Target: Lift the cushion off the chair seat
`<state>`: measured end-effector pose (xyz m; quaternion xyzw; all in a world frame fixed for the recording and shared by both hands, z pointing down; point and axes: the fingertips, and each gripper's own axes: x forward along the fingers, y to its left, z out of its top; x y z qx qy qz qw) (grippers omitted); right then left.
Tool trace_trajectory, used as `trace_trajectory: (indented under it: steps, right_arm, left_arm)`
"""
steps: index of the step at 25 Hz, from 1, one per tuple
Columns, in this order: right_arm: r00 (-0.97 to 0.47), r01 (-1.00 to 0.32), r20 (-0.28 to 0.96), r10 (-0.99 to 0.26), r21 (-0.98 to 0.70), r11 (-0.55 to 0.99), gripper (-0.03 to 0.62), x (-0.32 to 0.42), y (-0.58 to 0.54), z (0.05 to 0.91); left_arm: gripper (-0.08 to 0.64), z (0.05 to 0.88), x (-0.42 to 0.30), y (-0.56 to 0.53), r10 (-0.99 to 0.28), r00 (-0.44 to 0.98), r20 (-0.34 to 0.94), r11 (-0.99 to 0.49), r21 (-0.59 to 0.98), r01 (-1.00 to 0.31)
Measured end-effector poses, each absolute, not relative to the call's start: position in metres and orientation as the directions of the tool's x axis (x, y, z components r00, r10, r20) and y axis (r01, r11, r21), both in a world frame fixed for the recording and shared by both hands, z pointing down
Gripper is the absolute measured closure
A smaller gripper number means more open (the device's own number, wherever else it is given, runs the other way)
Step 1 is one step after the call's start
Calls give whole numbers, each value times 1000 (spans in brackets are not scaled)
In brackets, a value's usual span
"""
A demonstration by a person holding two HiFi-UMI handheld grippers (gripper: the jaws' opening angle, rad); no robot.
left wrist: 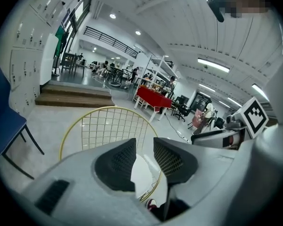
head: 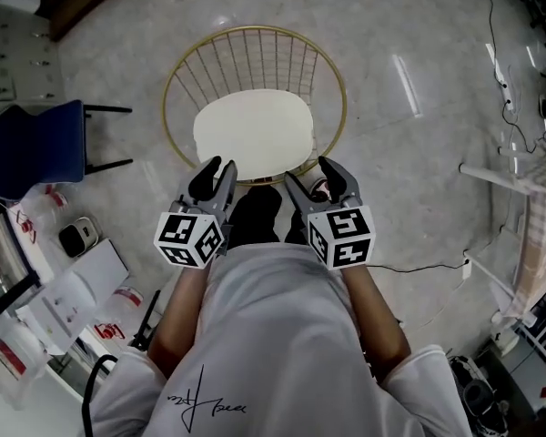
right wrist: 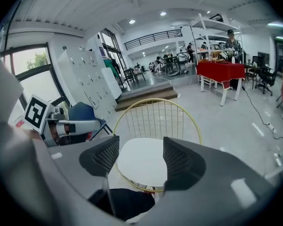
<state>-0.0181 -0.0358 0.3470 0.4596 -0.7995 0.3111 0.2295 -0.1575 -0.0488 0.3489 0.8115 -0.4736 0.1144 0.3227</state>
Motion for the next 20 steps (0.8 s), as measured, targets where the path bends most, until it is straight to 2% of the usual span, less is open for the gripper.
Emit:
trace_trajectory:
  steps: [4,8,20]
  right_arm:
    - [-461,-885,671,-581,-298,358,264,-32,-47,368]
    - [-445,-893,706,-550,-307,328,233,-45,-42,390]
    - [-399,-916,765,-505,-315,247,216,-17,-61,458]
  left_arm:
    - [436,373,-168,-61,-661,539,523,-354,416,-838]
    - [470,389,-191,-65,-652,520,552,-317,425,-848]
    - [463,452,-210,-77,-624,439,646,-206,406,-890]
